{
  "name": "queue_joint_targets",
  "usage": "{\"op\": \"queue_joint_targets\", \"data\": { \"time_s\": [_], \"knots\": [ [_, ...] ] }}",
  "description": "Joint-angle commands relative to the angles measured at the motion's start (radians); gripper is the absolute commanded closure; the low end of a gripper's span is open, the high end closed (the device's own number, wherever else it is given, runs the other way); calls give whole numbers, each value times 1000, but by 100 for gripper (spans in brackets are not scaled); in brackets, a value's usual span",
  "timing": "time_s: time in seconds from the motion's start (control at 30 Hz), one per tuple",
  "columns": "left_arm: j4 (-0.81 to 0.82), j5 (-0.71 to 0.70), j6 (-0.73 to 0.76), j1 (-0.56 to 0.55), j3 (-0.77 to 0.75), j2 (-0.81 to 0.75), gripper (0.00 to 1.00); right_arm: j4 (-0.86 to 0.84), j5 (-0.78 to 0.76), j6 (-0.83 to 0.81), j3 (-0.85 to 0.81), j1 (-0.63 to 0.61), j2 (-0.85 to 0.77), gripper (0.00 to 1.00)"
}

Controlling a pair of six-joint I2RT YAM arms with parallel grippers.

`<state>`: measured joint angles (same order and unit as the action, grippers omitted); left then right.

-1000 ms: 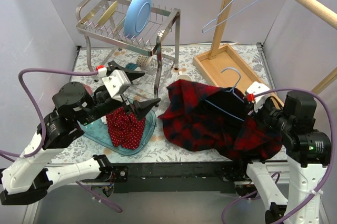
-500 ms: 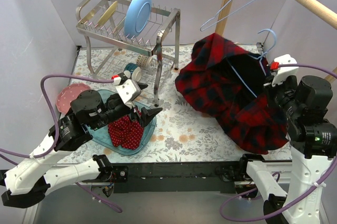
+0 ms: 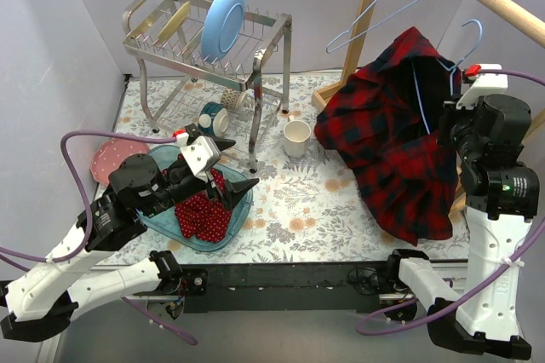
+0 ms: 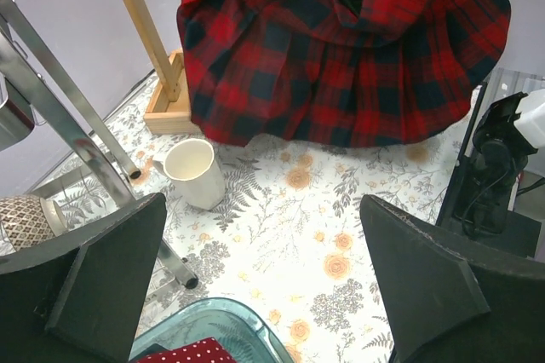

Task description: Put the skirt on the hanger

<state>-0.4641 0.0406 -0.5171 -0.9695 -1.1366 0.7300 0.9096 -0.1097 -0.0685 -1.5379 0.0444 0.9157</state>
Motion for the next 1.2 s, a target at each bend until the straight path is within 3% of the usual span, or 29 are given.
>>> {"op": "queue_joint_targets", "data": {
  "time_s": [0.0,0.5,1.17],
  "knots": [
    [28,-7,9,5,20,-15,2,-227,-119,102,-82,12,-20,99],
    [51,18,-4,5,24,-1,2,-385,-421,217,-42,22,-44,99],
    [42,36,-17,5,5,20,2,-528,-545,239,206,22,-98,99]
  ]
}}
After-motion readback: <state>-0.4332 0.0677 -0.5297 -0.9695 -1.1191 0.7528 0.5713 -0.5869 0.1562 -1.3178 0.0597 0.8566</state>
